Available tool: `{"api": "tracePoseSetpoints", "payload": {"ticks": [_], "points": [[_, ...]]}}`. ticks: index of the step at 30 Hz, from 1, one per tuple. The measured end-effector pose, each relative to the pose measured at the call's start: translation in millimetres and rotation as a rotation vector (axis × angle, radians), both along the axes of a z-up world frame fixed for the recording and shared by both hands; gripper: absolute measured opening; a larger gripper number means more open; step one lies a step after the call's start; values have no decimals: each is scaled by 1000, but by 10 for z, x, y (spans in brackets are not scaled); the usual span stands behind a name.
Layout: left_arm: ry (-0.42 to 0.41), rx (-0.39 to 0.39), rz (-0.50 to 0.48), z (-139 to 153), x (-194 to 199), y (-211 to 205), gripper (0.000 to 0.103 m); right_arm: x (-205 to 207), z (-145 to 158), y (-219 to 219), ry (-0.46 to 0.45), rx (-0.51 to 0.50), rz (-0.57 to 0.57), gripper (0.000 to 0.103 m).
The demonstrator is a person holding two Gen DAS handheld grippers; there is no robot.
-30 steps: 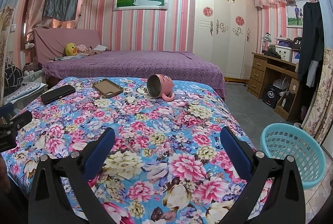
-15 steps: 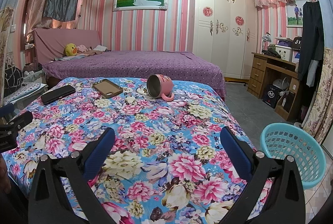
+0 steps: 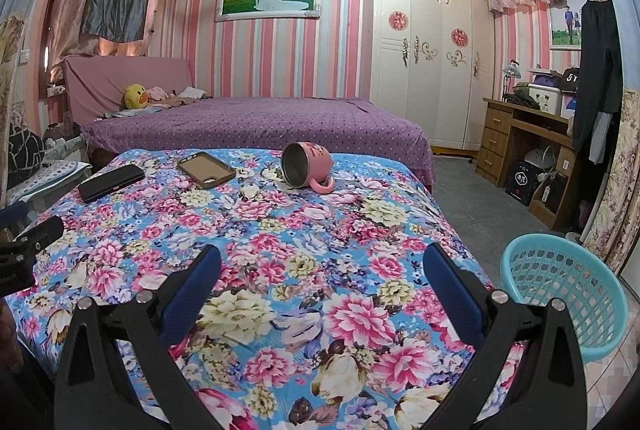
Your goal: Collect trash
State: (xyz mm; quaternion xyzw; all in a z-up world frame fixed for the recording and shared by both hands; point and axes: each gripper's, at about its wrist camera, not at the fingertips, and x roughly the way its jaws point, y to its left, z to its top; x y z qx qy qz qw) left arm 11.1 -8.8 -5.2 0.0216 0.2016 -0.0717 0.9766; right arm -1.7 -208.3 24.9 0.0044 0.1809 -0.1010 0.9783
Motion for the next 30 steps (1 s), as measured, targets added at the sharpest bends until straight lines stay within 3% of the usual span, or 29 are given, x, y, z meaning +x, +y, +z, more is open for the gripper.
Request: {"api": "tracePoseSetpoints", "payload": {"ticks": [30], "points": [[15, -19, -19, -1, 57, -40, 98, -1, -1, -38, 3, -6, -10, 99]]}}
